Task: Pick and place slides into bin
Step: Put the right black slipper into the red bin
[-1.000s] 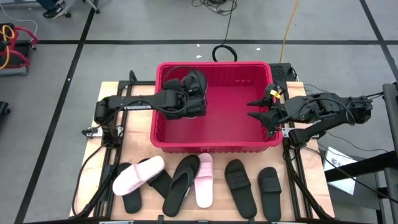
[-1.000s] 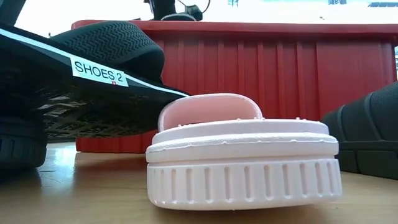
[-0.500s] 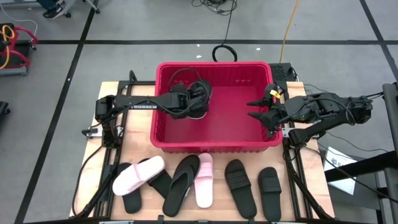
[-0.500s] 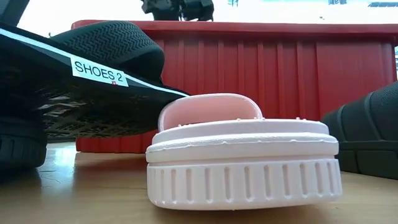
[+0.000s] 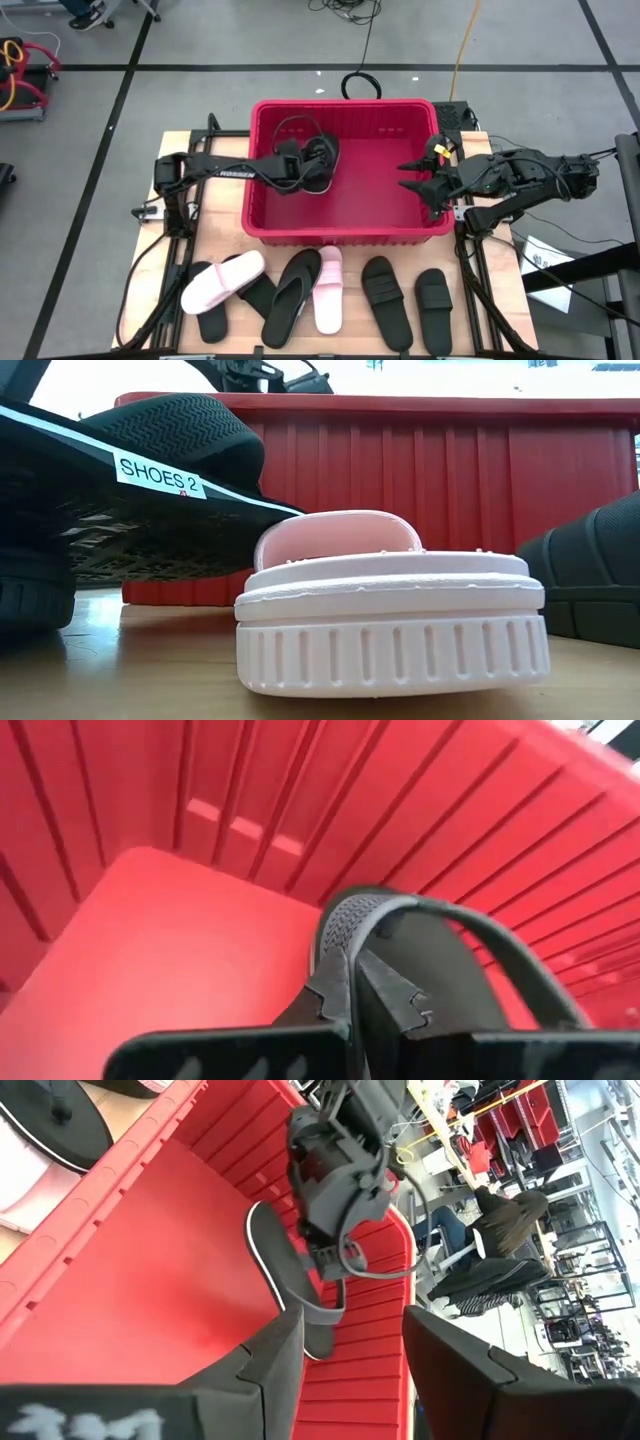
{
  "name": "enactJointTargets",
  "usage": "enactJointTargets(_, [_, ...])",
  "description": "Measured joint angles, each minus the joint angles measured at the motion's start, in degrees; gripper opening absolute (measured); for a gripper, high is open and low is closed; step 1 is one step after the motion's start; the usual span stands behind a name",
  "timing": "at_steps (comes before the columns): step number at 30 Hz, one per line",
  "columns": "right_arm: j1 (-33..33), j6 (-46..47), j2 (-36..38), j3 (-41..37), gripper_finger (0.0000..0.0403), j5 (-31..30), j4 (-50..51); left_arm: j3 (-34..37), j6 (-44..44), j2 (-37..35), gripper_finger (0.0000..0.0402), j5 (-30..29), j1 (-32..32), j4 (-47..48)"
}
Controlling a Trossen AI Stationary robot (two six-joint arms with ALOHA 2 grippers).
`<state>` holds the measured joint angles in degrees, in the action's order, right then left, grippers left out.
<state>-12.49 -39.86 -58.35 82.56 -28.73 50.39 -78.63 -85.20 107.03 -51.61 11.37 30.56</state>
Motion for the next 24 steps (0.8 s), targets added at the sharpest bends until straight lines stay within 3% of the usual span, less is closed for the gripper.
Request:
enactJointTargets(14, [0.0,0.2,0.0,0.0,0.0164,0.0,-0.2,0.5,2.3,5.6,0.0000,3.5,1.6,-3.3])
enactJointTargets(24, [0.0,0.2,0.0,0.0,0.0164,0.0,-0.4,0.5,2.0,7.0,0.0000,2.3,1.2,-0.8])
